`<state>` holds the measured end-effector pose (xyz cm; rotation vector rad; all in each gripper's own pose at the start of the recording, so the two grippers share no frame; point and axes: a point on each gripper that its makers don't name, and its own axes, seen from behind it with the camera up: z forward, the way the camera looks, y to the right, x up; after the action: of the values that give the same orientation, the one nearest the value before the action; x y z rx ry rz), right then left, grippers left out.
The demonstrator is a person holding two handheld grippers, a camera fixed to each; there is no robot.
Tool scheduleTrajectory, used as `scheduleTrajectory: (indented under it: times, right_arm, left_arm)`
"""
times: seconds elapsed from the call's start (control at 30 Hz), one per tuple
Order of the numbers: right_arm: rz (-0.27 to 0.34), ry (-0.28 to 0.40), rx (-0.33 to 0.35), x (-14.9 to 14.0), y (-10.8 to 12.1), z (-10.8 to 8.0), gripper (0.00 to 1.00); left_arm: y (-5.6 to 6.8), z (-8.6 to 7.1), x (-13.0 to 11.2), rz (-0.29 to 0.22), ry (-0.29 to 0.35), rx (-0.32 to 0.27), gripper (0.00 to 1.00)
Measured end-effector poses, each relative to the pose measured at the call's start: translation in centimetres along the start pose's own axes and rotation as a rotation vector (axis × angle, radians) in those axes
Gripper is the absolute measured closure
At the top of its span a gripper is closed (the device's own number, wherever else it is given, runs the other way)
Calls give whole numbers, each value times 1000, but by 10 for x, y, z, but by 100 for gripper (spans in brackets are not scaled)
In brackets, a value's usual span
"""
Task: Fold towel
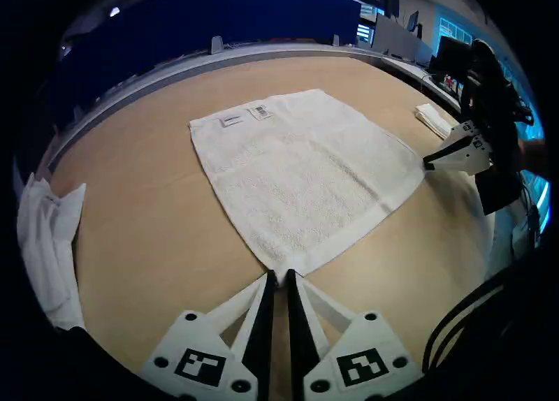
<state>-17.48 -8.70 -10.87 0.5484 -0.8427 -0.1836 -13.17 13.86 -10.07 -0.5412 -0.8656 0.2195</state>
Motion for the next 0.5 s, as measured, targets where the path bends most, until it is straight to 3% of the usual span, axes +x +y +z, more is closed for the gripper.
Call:
scheduleTrajectory:
  times: [0.2,0.5]
  right_arm:
    - [2,4,9,2,-1,-3,96]
    - [8,46,15,22,1,-17,96]
  left_arm:
    - [0,-2,1,6,-2,0,87]
    - [0,-16,20,-63,33,-16,88]
